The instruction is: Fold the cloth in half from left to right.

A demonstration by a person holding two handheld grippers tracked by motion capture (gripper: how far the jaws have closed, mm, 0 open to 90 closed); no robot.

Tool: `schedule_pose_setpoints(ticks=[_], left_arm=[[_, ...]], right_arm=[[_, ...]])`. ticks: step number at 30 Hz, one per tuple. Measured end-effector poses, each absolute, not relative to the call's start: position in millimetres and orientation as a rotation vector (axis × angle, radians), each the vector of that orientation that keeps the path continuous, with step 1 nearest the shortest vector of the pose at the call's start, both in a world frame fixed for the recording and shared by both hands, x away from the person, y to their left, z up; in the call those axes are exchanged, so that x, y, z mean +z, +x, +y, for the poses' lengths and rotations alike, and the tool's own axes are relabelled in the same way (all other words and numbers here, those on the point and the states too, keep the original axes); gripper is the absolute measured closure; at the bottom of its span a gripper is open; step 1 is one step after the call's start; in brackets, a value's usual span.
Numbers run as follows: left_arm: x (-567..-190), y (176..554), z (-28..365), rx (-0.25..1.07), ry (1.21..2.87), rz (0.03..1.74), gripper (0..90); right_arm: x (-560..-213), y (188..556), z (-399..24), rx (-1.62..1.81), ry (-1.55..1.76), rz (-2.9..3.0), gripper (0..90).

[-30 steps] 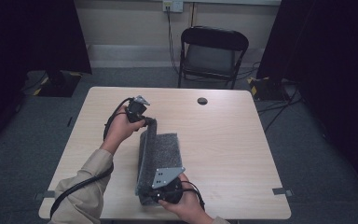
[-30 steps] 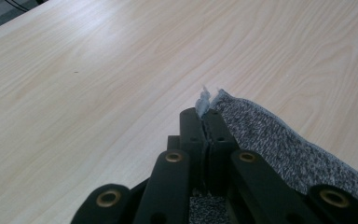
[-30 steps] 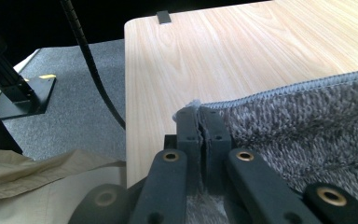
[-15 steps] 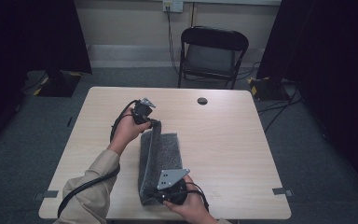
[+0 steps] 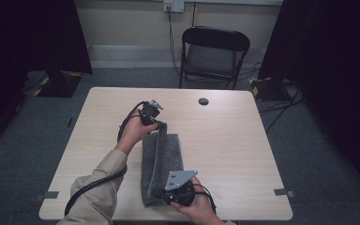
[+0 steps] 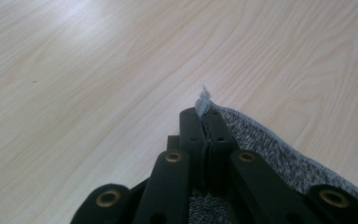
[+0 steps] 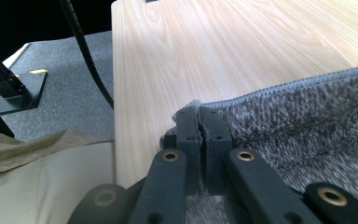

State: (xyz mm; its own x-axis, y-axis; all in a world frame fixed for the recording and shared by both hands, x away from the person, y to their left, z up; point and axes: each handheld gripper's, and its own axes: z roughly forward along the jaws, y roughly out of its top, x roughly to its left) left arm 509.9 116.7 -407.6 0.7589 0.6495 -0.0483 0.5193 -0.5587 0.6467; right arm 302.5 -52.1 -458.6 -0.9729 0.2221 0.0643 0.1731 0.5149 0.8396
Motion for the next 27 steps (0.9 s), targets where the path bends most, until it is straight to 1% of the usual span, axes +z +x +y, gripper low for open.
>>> schedule_pose_setpoints(ticks=[15,27], left_arm=[[-422.8,514.9,98.2,0.231,2.314,0.874,88.3],[-428.4,516.8,87.1,0.243,2.329,0.875,86.4]], right_arm=[[-469.4,303.2,-71.2,1.459,0.409,2.696,87.8],[-474.1,303.8,-80.2,1.453,0.442,2.697,86.4]])
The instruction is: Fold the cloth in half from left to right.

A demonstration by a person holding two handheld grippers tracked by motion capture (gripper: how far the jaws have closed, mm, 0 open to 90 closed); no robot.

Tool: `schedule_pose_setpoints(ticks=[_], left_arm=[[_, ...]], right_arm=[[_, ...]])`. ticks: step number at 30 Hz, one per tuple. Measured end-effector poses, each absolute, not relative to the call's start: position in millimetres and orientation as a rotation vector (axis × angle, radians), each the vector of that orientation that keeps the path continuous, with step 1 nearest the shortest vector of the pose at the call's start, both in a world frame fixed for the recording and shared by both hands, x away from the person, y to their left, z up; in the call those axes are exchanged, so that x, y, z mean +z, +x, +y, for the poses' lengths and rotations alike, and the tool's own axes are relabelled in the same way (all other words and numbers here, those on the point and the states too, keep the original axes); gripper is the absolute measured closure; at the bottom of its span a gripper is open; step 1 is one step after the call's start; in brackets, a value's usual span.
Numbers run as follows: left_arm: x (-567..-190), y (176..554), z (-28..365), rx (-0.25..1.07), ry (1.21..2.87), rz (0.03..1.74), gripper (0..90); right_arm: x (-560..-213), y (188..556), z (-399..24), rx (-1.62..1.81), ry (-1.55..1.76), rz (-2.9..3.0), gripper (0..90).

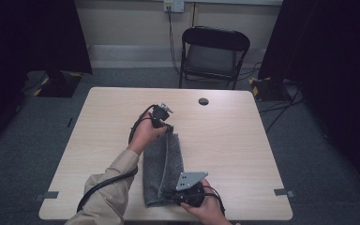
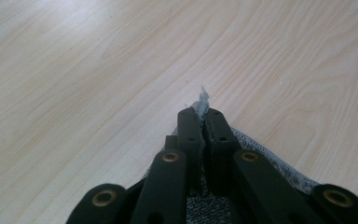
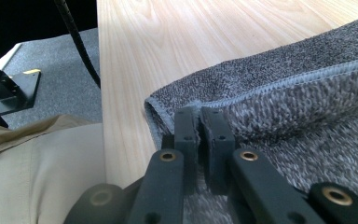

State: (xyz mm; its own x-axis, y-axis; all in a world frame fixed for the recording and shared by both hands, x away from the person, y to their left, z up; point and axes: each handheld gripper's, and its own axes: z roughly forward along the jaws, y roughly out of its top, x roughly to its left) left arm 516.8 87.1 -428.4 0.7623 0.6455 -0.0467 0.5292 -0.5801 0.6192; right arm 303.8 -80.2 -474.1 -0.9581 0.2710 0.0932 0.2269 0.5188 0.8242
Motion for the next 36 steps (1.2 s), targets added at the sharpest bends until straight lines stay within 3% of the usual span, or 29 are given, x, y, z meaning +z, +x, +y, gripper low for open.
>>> schedule_pose_setpoints(ticks=[15,36], left_arm=[[-434.0,519.0,76.8,0.256,2.334,0.878,85.7],[-437.5,518.1,73.3,0.261,2.315,0.892,74.9]], right_arm=[[-476.3,305.2,-87.2,1.451,0.463,2.691,86.5],[-481.1,306.2,-92.9,1.439,0.507,2.701,84.2]])
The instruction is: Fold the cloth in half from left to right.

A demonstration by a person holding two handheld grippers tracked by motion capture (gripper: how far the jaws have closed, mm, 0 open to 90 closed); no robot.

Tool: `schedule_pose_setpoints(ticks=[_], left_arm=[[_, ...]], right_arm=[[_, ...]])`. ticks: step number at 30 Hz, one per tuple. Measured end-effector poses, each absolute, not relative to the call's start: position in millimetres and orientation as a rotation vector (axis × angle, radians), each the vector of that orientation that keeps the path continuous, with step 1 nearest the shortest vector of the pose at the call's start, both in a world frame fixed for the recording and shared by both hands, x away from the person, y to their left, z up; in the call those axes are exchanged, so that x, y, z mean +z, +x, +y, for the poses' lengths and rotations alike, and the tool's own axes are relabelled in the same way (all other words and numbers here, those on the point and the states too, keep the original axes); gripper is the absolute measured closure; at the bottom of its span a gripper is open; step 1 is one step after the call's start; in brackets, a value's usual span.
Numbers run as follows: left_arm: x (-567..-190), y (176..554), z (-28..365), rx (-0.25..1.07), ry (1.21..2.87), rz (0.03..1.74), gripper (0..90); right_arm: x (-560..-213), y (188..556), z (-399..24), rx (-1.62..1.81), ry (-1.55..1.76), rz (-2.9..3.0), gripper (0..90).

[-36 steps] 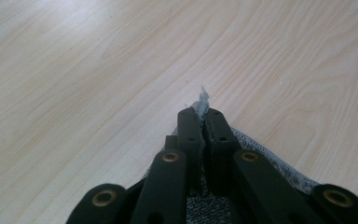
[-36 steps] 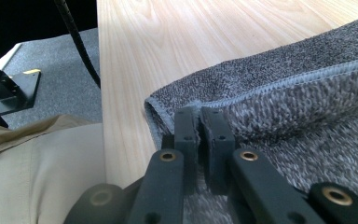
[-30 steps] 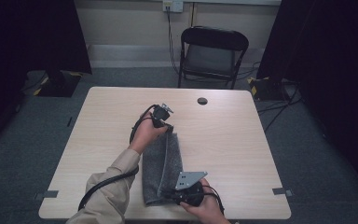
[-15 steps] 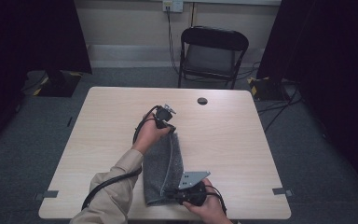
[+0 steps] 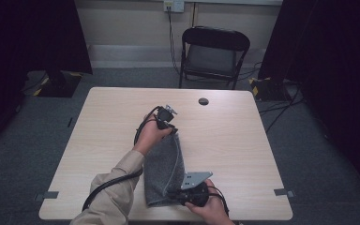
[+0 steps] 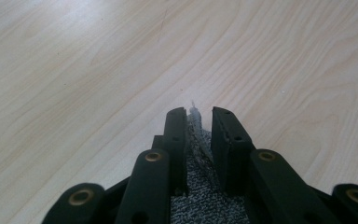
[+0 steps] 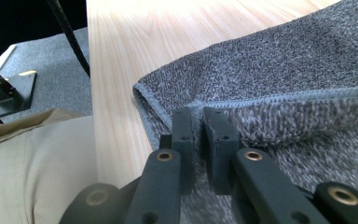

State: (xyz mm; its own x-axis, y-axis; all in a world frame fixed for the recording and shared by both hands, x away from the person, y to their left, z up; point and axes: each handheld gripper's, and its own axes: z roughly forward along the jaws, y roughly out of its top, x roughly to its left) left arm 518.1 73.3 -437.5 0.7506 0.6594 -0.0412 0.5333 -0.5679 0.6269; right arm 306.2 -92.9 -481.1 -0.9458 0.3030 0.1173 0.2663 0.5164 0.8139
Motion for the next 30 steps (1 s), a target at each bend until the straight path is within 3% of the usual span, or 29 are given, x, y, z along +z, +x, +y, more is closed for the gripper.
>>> schedule_pose_setpoints(ticks=[4,14,30], left_arm=[[-439.3,518.4,75.3,0.267,2.313,0.899,73.7],[-437.2,516.0,77.1,0.272,2.286,0.902,60.9],[-432.3,502.7,93.6,0.298,2.277,0.891,57.5]], right_arm=[[-481.6,306.1,-93.2,1.433,0.503,2.703,84.1],[-482.3,306.8,-96.3,1.434,0.515,2.699,84.2],[-486.1,307.4,-98.0,1.434,0.540,2.707,80.8]])
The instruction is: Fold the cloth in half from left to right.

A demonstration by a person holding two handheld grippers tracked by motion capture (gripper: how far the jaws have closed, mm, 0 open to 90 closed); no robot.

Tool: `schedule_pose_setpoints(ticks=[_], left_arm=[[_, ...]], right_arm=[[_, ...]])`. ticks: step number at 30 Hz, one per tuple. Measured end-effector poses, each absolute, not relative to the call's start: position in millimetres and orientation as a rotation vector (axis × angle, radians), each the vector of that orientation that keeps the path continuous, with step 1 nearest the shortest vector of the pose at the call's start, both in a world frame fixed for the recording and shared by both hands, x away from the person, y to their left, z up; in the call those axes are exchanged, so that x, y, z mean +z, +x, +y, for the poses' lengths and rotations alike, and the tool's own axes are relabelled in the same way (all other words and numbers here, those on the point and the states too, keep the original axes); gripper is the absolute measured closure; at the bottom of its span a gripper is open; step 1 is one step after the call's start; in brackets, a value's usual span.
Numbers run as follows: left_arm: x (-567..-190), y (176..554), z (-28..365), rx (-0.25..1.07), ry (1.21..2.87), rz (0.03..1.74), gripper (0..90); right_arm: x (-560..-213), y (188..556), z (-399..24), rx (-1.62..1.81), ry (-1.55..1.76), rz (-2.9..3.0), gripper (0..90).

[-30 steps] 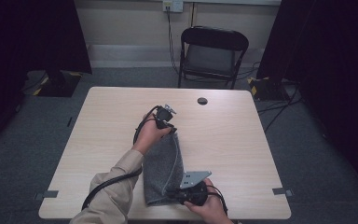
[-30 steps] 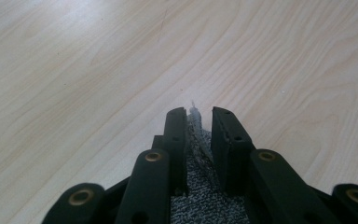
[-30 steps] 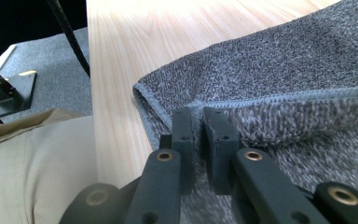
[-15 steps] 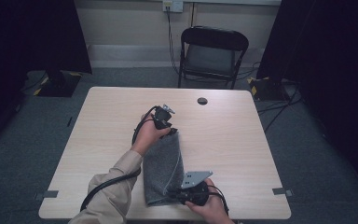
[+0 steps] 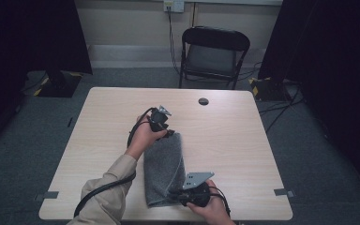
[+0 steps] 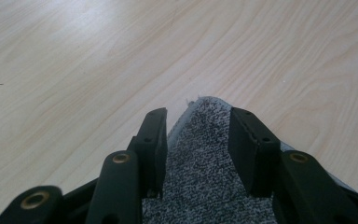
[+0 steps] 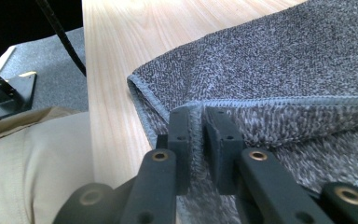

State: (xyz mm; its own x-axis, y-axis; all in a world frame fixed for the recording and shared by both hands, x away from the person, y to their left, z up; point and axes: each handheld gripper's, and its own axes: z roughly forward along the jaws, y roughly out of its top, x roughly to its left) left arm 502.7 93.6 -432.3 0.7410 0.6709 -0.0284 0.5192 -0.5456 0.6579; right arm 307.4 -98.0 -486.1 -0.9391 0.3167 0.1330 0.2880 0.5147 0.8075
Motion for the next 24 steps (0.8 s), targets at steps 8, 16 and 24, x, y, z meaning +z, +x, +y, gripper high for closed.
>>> schedule_pose_setpoints(ticks=[8,16,24], left_arm=[[-441.8,488.5,104.6,0.278,2.265,0.891,56.1],[-447.1,470.5,113.0,0.259,2.261,0.866,53.3],[-452.6,452.3,123.4,0.242,2.240,0.871,46.7]], right_arm=[[-483.8,305.5,-105.1,1.437,0.562,2.702,77.9],[-481.1,303.5,-115.5,1.421,0.586,2.698,70.1],[-480.9,301.0,-130.6,1.379,0.617,2.687,57.2]])
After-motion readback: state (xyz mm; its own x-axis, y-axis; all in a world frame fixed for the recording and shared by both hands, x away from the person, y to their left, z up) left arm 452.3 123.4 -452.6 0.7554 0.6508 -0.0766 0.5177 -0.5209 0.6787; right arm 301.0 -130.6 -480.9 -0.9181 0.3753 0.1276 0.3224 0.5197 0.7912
